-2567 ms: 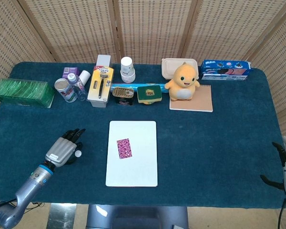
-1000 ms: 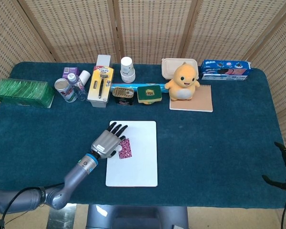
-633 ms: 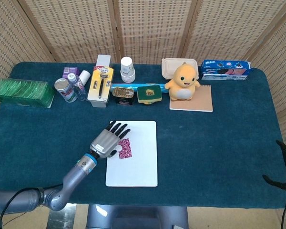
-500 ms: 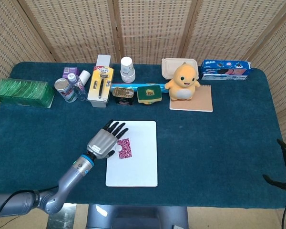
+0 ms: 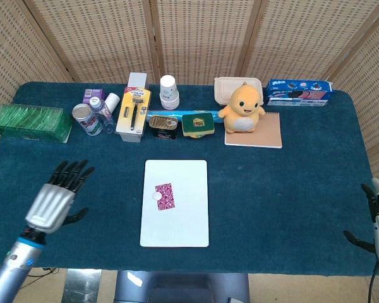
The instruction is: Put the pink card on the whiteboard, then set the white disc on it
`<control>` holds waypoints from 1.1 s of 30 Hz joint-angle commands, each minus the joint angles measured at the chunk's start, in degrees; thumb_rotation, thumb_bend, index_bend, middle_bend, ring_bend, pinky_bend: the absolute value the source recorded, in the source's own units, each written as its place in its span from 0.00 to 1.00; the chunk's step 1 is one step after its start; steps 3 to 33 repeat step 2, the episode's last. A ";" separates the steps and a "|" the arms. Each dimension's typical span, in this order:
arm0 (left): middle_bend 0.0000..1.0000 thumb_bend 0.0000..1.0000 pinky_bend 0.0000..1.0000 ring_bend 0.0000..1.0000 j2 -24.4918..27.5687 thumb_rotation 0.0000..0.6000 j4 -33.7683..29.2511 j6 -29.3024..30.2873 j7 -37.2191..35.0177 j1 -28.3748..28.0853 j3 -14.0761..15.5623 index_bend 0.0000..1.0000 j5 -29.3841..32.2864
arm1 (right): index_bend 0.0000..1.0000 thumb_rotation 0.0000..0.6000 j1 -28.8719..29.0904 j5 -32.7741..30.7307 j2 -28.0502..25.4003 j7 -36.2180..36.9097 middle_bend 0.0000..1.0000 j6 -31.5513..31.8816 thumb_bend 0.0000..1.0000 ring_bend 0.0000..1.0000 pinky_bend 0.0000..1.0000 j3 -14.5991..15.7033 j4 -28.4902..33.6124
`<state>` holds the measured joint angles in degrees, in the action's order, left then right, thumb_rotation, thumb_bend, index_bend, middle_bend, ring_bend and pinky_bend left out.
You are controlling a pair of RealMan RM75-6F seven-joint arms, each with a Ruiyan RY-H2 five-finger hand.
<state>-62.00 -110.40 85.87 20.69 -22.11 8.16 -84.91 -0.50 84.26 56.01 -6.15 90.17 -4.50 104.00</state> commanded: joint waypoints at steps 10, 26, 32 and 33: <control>0.00 0.19 0.00 0.00 2.62 1.00 5.26 8.74 -8.75 9.50 3.84 0.00 -3.81 | 0.03 1.00 -0.12 0.25 0.09 -0.21 0.00 0.27 0.00 0.00 0.00 0.00 0.05; 0.00 0.19 0.00 0.00 2.62 1.00 5.26 8.74 -8.75 9.50 3.84 0.00 -3.81 | 0.03 1.00 -0.12 0.25 0.09 -0.21 0.00 0.27 0.00 0.00 0.00 0.00 0.05; 0.00 0.19 0.00 0.00 2.62 1.00 5.26 8.74 -8.75 9.50 3.84 0.00 -3.81 | 0.03 1.00 -0.12 0.25 0.09 -0.21 0.00 0.27 0.00 0.00 0.00 0.00 0.05; 0.00 0.19 0.00 0.00 2.62 1.00 5.26 8.74 -8.75 9.50 3.84 0.00 -3.81 | 0.03 1.00 -0.12 0.25 0.09 -0.21 0.00 0.27 0.00 0.00 0.00 0.00 0.05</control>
